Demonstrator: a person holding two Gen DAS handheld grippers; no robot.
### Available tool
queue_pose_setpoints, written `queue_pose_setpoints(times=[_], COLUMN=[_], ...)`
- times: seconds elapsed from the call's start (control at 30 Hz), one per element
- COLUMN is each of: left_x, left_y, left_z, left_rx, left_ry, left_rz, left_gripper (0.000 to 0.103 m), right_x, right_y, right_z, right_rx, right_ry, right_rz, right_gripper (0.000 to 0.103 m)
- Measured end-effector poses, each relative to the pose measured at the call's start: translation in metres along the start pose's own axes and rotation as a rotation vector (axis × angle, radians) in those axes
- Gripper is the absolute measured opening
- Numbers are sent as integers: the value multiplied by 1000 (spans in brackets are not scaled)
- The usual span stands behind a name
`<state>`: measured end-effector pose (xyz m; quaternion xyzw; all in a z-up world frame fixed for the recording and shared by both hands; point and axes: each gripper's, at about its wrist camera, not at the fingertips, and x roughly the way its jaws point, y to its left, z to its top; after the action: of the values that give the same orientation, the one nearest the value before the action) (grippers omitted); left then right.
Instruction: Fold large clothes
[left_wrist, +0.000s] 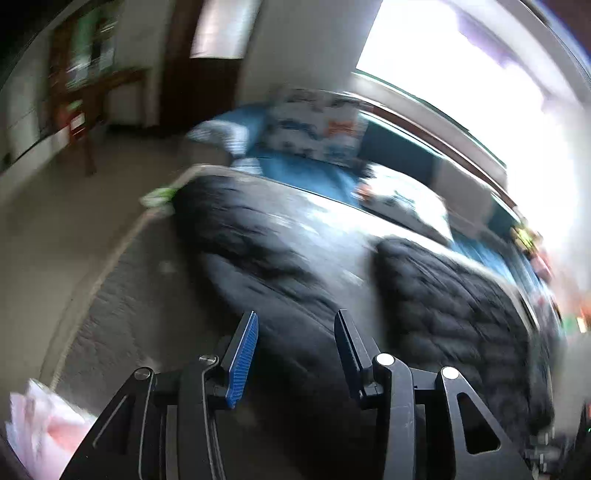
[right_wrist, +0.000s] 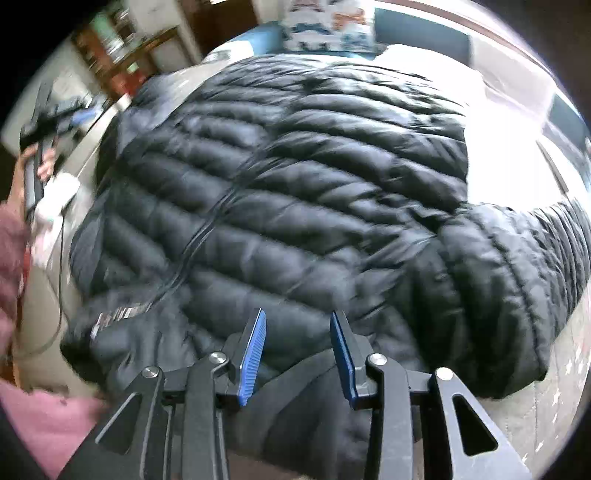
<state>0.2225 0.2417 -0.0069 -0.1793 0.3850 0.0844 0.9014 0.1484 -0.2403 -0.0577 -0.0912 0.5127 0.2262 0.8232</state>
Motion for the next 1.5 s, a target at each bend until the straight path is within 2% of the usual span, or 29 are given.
queue_pose_setpoints(times=[0.1, 0.17, 0.23, 0.33, 0.4, 0.43, 0.5, 0.53, 0.6, 0.73, 0.9, 1.03, 1.13, 1.23, 1.33, 1.4, 1.5], left_x=[-13, -18, -24, -29, -28, -27, -26, -30, -33, -43, -66, -65, -50, -26, -8, 0, 2], left_y=[-47, -77, -105, -136, -152, -156, -170, -179, -186, -187, -209, -243, -275, -304, -317, -322, -324], left_z=[-42, -72, -105, -155, -193, -205, -233, -244, -253, -240, -209, -193, -199, -215, -238, -254, -268], left_rx=[123, 200, 270, 365, 442, 465, 567, 644, 691, 648, 590, 567, 582, 624, 666, 707, 771], left_ry=[48, 94, 127, 166, 197, 194, 180, 145, 127, 137, 118, 164, 228, 293, 386, 432, 421], left_rz=[-93, -149, -205, -270, -253, -239, -176, -127, -100, -140, -239, -373, -455, -476, -519, -522, -502], left_gripper=[46, 46, 46, 46, 46, 50, 54, 54, 54, 54, 54, 54, 54, 54, 54, 54, 54], right_x=[-1, -1, 2, 22, 33, 35, 30, 24, 9, -31, -61, -73, -76, -69, -61, -49, -38], right_y=[28, 46, 59, 78, 79, 81, 82, 78, 62, 6, -102, -175, -247, -301, -339, -366, -395], right_z=[-9, -13, -20, -39, -49, -55, -59, -58, -55, -53, -52, -56, -63, -71, -78, -78, -82], right_rx=[-92, -147, -195, -274, -284, -298, -315, -297, -241, -114, 165, 362, 569, 696, 775, 834, 897], right_ry=[-8, -25, -7, 54, 61, 38, 12, 7, -16, -122, -231, -279, -306, -312, -310, -315, -333], right_rz=[17, 60, 95, 68, 48, 25, 7, 23, 76, 49, -41, -85, -67, -79, -105, -102, -108], right_gripper=[40, 40, 40, 40, 40, 40, 40, 40, 40, 40, 40, 40, 40, 41, 41, 41, 41])
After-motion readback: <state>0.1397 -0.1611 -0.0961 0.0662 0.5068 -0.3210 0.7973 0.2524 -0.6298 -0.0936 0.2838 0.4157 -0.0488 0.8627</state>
